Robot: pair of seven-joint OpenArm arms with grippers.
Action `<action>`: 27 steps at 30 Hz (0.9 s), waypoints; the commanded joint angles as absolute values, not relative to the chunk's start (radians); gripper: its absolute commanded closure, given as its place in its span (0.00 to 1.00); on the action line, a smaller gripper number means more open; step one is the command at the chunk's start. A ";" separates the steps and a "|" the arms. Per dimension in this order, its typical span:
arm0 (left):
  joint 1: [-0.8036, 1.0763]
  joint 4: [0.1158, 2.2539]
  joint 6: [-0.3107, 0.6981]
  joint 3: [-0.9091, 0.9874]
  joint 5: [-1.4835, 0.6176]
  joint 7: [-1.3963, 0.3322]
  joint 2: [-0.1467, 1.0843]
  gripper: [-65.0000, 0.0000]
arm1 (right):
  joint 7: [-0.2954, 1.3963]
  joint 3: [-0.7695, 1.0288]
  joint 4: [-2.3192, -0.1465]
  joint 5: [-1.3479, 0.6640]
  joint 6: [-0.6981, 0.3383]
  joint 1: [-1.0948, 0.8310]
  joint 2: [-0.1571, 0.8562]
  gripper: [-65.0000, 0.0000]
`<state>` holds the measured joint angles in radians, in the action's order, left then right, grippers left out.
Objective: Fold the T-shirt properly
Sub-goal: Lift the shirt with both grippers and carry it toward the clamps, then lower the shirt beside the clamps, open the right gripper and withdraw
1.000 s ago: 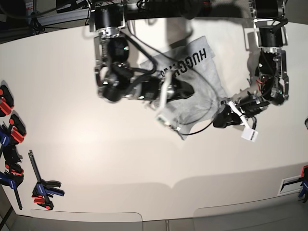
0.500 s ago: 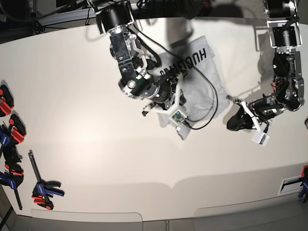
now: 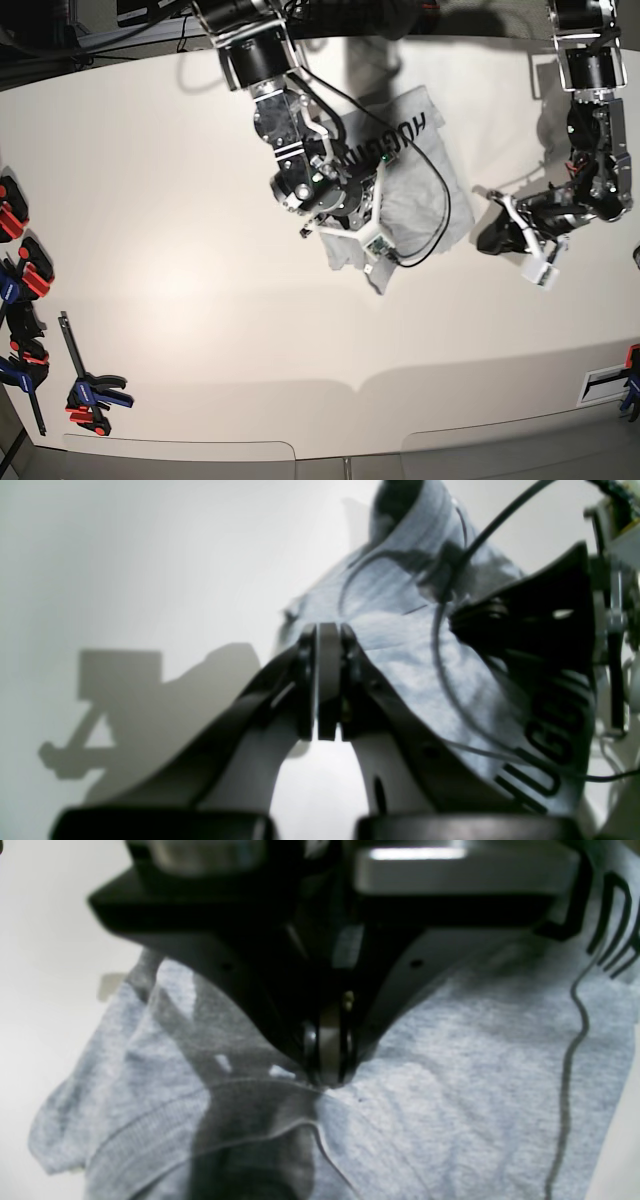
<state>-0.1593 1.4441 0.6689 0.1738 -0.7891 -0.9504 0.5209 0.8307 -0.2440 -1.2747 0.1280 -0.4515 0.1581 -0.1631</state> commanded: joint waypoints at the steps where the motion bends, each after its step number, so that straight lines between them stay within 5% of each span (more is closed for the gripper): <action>1: -0.183 1.460 0.670 0.208 -0.813 -0.926 0.541 1.00 | 0.870 -0.210 -1.277 0.176 -0.428 0.168 -0.131 1.00; 9: -0.180 1.460 0.670 0.428 -0.866 -0.928 0.541 1.00 | 0.921 0.055 -1.277 0.073 -0.443 0.147 0.023 1.00; 14: -0.179 1.460 0.670 0.465 -0.866 -0.965 0.542 1.00 | 0.982 0.179 -1.277 -0.120 -0.595 0.115 0.121 1.00; 17: -0.179 1.460 0.670 0.465 -0.866 -0.976 0.542 1.00 | 1.043 0.189 -1.282 -0.247 -0.691 0.093 0.180 1.00; 27: -0.146 1.460 0.670 0.465 -0.865 -0.980 0.552 1.00 | 1.076 0.189 -1.282 -0.334 -0.698 0.063 0.395 1.00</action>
